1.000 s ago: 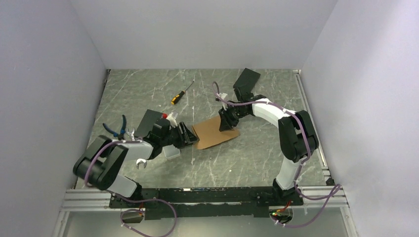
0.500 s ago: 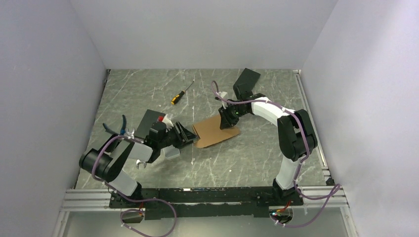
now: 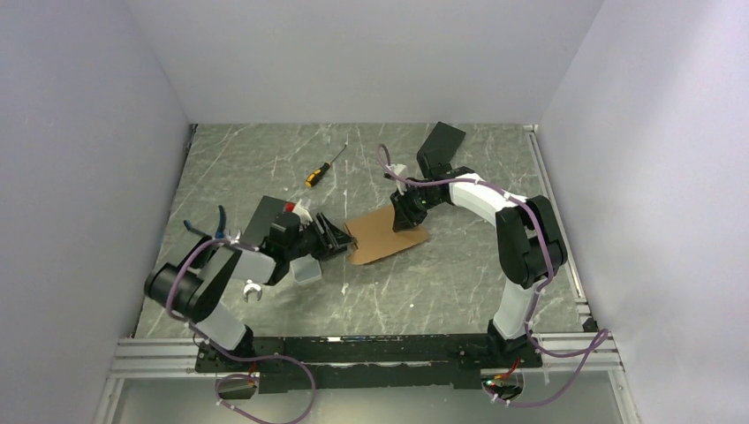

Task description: Fold the paper box

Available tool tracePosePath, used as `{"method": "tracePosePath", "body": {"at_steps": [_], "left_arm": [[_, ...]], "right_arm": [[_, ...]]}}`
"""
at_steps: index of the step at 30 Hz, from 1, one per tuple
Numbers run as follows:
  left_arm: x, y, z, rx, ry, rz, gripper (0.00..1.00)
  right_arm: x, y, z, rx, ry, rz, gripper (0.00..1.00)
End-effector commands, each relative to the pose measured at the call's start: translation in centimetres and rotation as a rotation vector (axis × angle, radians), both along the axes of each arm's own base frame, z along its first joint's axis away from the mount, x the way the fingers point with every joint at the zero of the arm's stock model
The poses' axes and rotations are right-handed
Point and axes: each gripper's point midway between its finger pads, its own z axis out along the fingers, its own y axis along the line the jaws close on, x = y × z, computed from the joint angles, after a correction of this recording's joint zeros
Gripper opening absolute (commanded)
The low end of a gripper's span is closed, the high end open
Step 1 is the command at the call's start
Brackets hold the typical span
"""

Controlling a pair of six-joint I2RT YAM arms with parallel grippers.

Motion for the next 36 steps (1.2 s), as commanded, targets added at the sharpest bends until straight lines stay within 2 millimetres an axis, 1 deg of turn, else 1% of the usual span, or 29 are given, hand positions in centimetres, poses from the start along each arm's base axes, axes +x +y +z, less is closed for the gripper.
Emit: {"method": "tracePosePath", "body": {"at_steps": [1, 2, 3, 4, 5, 7, 9, 11, 15, 17, 19, 21, 27, 30, 32, 36], "left_arm": [[0.6, -0.5, -1.9, 0.011, 0.062, -0.007, 0.51], [0.5, -0.5, -2.8, 0.019, 0.089, -0.008, 0.49], [0.6, -0.6, -3.0, 0.022, 0.096, -0.017, 0.43], [0.5, -0.7, -3.5, 0.027, 0.111, -0.024, 0.32], [0.4, -0.7, -4.2, 0.032, 0.130, -0.027, 0.24], [0.3, -0.8, -4.6, 0.029, 0.139, -0.034, 0.17], [0.2, -0.8, -4.7, 0.026, 0.138, -0.037, 0.15], [0.2, -0.9, -4.4, 0.026, 0.129, -0.041, 0.15], [0.3, -0.9, -2.9, 0.038, 0.093, -0.054, 0.18], [0.4, -0.8, -2.1, 0.049, 0.072, -0.064, 0.21], [0.4, -0.8, -1.3, 0.061, 0.053, -0.074, 0.22], [0.5, -0.8, -1.0, 0.076, 0.046, -0.081, 0.25], [0.8, -1.3, 0.3, 0.057, 0.011, -0.106, 0.30], [0.9, -1.5, 1.2, 0.033, -0.016, -0.113, 0.34], [0.9, -1.4, 1.8, 0.034, -0.036, -0.108, 0.40], [0.9, -0.8, 2.6, 0.063, -0.066, -0.091, 0.49]], "right_arm": [[-0.2, -0.3, -1.4, -0.049, 0.017, 0.004, 0.29], [-0.2, -0.2, -1.4, -0.047, 0.017, 0.007, 0.29], [-0.3, -0.2, -1.3, -0.045, 0.018, 0.009, 0.29], [-0.3, -0.2, -1.2, -0.041, 0.019, 0.013, 0.30], [-0.4, -0.1, -1.0, -0.036, 0.019, 0.017, 0.31], [-0.6, 0.1, -0.2, -0.015, 0.010, 0.036, 0.36], [-0.9, 0.5, 1.0, 0.018, 0.001, 0.059, 0.43], [-1.3, 0.8, 2.6, 0.059, -0.019, 0.086, 0.48], [-2.0, 1.2, 6.3, 0.146, -0.094, 0.140, 0.56], [-1.8, 1.0, 7.9, 0.183, -0.133, 0.124, 0.58], [-0.9, 0.2, 8.6, 0.206, -0.151, 0.058, 0.58], [0.8, -1.3, 8.7, 0.215, -0.161, -0.043, 0.61], [3.5, -4.8, 7.4, 0.209, -0.120, -0.245, 0.72], [4.2, -5.7, 6.5, 0.199, -0.089, -0.308, 0.76], [4.4, -6.1, 6.0, 0.199, -0.069, -0.335, 0.76], [4.3, -6.4, 4.7, 0.205, -0.009, -0.360, 0.79]]}}
